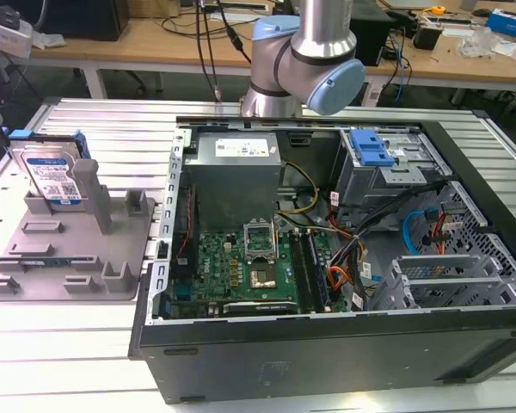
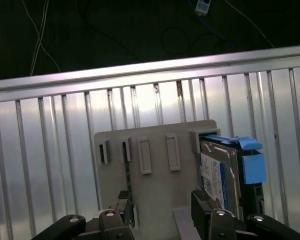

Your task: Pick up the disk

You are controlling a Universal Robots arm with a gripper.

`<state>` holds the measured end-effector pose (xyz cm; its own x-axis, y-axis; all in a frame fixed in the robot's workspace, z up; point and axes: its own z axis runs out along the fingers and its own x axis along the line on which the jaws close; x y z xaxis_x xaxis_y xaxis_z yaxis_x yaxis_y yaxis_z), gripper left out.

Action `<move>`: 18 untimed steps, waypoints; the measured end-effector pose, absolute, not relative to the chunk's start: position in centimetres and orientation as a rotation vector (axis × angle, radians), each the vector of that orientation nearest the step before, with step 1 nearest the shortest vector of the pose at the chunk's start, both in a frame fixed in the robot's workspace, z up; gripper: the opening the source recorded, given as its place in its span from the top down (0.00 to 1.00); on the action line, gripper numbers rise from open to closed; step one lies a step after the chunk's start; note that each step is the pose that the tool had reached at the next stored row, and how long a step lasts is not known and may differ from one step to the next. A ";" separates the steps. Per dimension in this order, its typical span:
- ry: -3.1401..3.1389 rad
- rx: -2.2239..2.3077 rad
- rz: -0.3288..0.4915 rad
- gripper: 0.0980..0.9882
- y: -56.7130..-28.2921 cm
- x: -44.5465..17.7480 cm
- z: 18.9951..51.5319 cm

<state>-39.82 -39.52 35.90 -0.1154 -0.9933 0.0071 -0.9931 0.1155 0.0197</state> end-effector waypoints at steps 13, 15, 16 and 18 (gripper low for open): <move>-2.244 2.170 0.056 0.44 -34.1 -39.8 35.8; -2.243 2.174 0.064 0.44 -33.4 -39.8 35.8; -2.244 2.175 0.070 0.44 -33.0 -39.8 35.8; -2.247 2.179 0.088 0.44 -31.8 -39.9 35.7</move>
